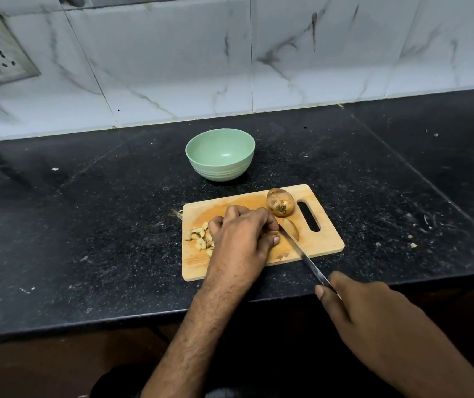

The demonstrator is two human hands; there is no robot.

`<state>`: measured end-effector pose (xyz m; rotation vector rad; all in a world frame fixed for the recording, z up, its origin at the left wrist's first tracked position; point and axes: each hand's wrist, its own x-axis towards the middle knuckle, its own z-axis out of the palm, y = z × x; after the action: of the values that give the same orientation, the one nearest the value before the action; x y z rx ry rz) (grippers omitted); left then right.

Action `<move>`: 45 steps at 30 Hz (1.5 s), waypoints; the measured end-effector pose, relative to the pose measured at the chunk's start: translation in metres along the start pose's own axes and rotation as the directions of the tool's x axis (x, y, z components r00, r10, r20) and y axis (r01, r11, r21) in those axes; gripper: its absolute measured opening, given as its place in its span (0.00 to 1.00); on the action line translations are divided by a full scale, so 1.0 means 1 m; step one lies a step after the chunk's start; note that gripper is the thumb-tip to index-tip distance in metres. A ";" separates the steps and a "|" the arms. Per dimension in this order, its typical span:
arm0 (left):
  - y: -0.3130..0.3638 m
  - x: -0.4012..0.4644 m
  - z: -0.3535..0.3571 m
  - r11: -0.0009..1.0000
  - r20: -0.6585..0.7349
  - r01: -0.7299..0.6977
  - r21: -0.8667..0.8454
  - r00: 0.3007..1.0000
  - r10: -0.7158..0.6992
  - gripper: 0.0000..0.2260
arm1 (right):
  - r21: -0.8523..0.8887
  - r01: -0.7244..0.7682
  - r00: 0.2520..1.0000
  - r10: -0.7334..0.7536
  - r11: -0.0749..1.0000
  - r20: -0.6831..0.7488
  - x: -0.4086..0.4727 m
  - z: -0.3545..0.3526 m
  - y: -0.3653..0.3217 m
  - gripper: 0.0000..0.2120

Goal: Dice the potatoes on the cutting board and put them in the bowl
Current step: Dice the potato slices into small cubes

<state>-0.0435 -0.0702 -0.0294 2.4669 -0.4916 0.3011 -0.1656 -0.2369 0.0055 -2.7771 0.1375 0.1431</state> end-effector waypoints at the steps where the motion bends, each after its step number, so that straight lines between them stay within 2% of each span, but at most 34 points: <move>1: -0.001 -0.001 0.000 1.000 -0.019 -0.007 -0.001 1.000 0.007 0.06 | -0.004 0.001 1.000 0.000 1.000 0.001 0.000 0.001 -0.001 0.18; 7: -0.013 0.001 -0.008 0.999 -0.187 0.013 -0.038 0.982 -0.020 0.07 | -0.024 -0.001 1.000 0.002 1.000 0.014 0.003 0.008 -0.010 0.18; 12: -0.022 0.001 -0.018 0.997 -0.231 0.062 -0.049 0.970 -0.072 0.06 | 0.003 0.055 0.998 -0.055 0.998 -0.004 0.009 0.012 -0.023 0.16; 15: -0.030 -0.001 -0.023 0.996 -0.227 0.087 -0.013 0.970 -0.088 0.07 | 0.029 0.107 0.994 -0.106 0.994 -0.034 0.014 0.014 -0.031 0.16; 19: -0.038 -0.007 -0.029 0.995 -0.233 0.092 -0.030 0.968 -0.097 0.07 | 0.045 0.084 0.995 -0.082 0.995 -0.055 0.018 0.010 -0.024 0.16; 23: -0.046 -0.016 -0.027 0.992 -0.240 0.098 -0.083 0.964 -0.116 0.08 | 0.020 0.002 0.999 -0.003 1.000 0.039 0.015 0.006 -0.014 0.16; 30: -0.052 -0.024 -0.027 0.981 -0.246 0.087 -0.175 0.961 -0.129 0.22 | 0.033 0.031 0.998 -0.033 0.999 0.058 0.027 0.020 -0.041 0.16; 33: -0.052 -0.026 -0.028 0.989 -0.176 0.059 -0.134 0.981 -0.082 0.28 | 0.037 0.084 0.996 -0.085 0.996 0.019 0.034 0.026 -0.056 0.16; 37: -0.052 -0.027 -0.027 0.997 -0.154 0.061 -0.053 0.986 -0.068 0.31 | 0.022 0.132 0.991 -0.132 0.991 -0.032 0.034 0.023 -0.064 0.16; 41: -0.053 -0.025 -0.026 0.998 -0.167 0.057 -0.033 0.984 -0.061 0.30 | -0.017 0.146 0.984 -0.147 0.989 -0.098 0.031 0.015 -0.063 0.13; 45: -0.050 -0.024 -0.023 0.998 -0.202 0.055 0.001 0.978 -0.054 0.27 | -0.067 0.108 0.990 -0.113 0.992 -0.083 0.032 0.013 -0.057 0.13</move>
<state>-0.0468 -0.0127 -0.0444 2.4182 -0.3372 0.5249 -0.1288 -0.1817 0.0089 -2.8464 0.0006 -0.0020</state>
